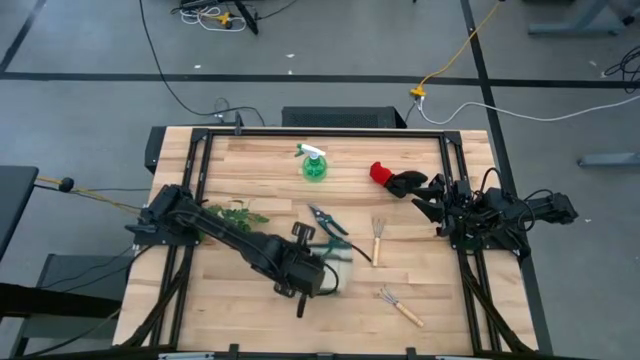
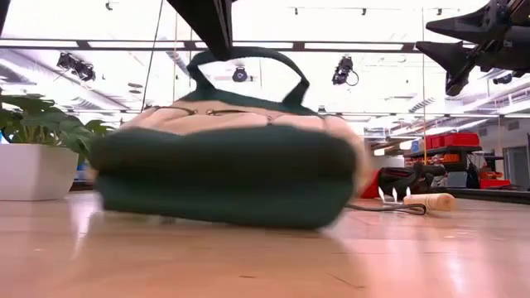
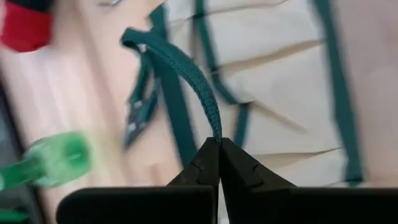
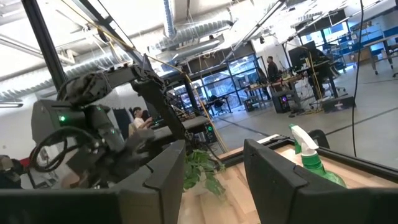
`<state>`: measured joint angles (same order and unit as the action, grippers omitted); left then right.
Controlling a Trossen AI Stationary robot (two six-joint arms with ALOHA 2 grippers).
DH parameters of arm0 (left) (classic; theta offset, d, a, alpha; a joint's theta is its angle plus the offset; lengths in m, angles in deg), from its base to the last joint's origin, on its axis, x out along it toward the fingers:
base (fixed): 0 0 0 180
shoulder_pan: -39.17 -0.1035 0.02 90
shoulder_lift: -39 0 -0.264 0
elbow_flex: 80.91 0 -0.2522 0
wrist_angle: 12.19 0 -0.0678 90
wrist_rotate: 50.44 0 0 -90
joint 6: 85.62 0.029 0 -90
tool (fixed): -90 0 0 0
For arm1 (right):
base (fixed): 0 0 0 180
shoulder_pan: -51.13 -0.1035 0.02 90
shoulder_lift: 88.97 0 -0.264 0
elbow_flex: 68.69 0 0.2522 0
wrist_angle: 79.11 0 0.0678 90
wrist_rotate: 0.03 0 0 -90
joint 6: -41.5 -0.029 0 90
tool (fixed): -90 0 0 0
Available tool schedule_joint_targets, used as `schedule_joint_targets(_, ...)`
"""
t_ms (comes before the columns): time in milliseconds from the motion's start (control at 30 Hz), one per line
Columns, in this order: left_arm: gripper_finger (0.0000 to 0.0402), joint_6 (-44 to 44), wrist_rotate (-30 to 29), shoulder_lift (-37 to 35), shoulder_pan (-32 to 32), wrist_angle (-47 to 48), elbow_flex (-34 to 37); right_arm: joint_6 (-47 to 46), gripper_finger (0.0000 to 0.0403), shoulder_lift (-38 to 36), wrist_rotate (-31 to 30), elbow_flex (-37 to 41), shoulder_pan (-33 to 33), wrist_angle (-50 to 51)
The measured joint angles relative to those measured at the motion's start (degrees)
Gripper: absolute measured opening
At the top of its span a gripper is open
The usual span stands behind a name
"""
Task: Pick & Place Garden tools in Gardening bag
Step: Open the gardening bag on the table
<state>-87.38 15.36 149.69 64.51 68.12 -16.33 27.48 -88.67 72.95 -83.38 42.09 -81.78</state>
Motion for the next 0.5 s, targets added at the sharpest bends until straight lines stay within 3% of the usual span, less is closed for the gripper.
schedule_joint_targets(300, 0.0004, -0.7, -8.6, 0.0, 0.6, 4.0, -3.1, 0.4, 0.0165, 0.0, 0.0, 0.0, 0.0, 0.3)
schedule_joint_targets(500, 0.0004, -2.5, -13.5, 0.0, 4.3, 3.6, -4.9, 1.1, 0.0165, 0.0, 0.0, 0.0, 0.0, 1.0)
